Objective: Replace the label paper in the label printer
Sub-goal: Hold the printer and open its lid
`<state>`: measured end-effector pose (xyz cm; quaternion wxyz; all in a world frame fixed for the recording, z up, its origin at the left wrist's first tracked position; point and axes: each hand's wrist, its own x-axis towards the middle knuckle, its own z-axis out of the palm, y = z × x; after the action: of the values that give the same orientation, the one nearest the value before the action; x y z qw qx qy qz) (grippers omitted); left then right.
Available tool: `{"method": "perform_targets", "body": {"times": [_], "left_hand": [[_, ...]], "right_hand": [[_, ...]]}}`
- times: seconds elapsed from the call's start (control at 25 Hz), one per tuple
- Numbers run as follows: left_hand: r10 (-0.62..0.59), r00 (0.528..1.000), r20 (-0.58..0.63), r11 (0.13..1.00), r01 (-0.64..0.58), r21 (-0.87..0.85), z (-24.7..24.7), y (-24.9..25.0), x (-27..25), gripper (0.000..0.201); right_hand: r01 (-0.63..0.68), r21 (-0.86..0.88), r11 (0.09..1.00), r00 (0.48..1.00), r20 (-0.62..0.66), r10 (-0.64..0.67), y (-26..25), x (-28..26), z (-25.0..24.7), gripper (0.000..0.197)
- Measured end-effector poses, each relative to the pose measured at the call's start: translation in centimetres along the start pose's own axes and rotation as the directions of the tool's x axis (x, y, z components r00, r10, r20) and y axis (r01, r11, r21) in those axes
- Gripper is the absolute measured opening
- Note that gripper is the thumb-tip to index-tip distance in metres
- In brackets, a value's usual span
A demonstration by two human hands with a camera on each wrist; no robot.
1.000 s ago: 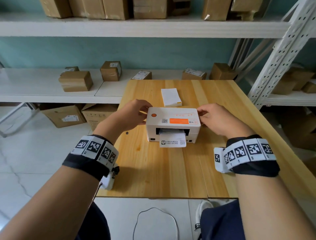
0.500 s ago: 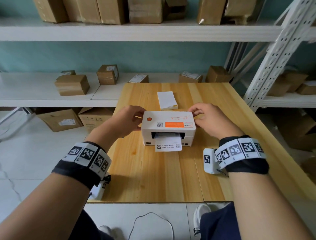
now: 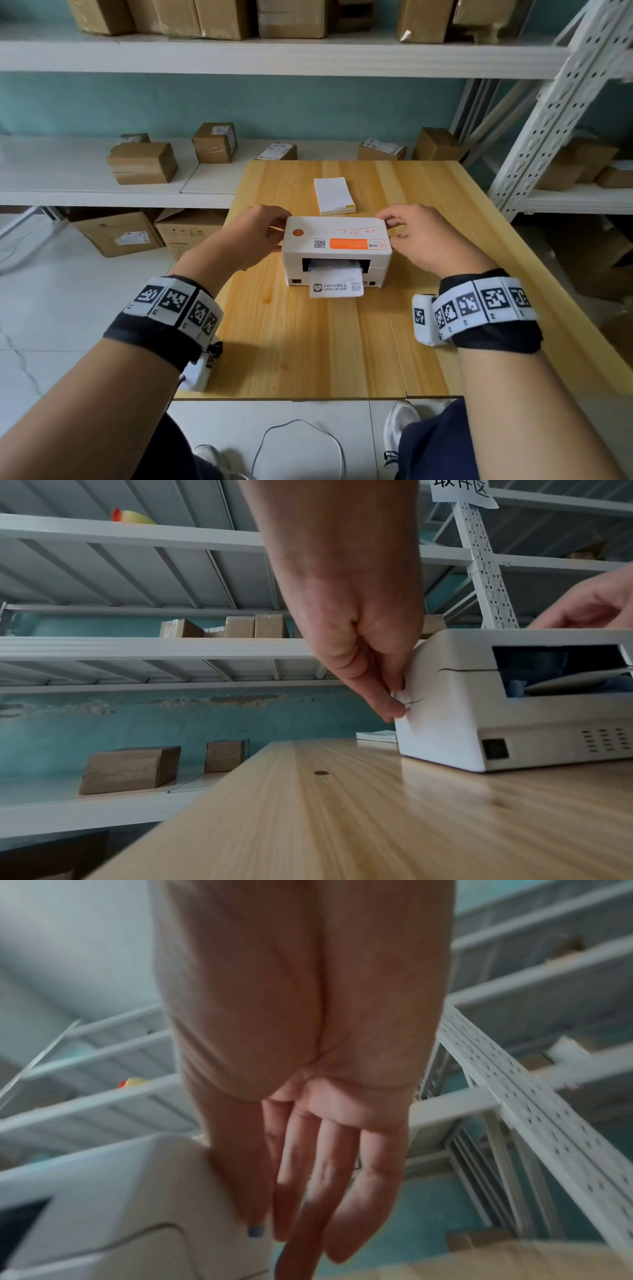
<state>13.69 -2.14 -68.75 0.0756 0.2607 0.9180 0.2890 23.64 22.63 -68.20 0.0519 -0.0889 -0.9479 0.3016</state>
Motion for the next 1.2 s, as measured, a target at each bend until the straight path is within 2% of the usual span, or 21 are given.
{"method": "perform_targets", "body": {"times": [0.12, 0.4, 0.6, 0.88, 1.2], "left_hand": [[0.01, 1.0, -0.01, 1.0, -0.01, 0.025, -0.04, -0.16, 0.06, 0.033], [0.008, 1.0, 0.0, 1.0, -0.008, 0.009, 0.01, -0.28, 0.15, 0.032], [0.008, 1.0, 0.015, 0.999, -0.009, 0.052, 0.2, -0.07, 0.27, 0.034], [0.035, 0.999, 0.018, 0.993, -0.037, 0.114, 0.11, -0.07, 0.1, 0.035], [0.004, 0.999, 0.046, 0.982, -0.013, 0.191, 0.31, 0.18, 0.14, 0.038]], "right_hand": [[0.031, -0.063, 0.998, 0.998, 0.052, -0.027, -0.3, -0.14, -0.24, 0.042], [0.029, 0.005, 1.0, 0.999, 0.022, -0.029, 0.34, 0.21, 0.09, 0.039], [0.024, -0.027, 0.999, 0.999, 0.03, -0.024, 0.39, 0.37, 0.1, 0.035], [0.047, 0.065, 0.997, 0.999, 0.017, -0.048, 0.64, -0.15, -0.37, 0.03], [0.03, -0.125, 0.992, 0.997, 0.079, -0.021, 0.04, -0.36, -0.07, 0.031]]}}
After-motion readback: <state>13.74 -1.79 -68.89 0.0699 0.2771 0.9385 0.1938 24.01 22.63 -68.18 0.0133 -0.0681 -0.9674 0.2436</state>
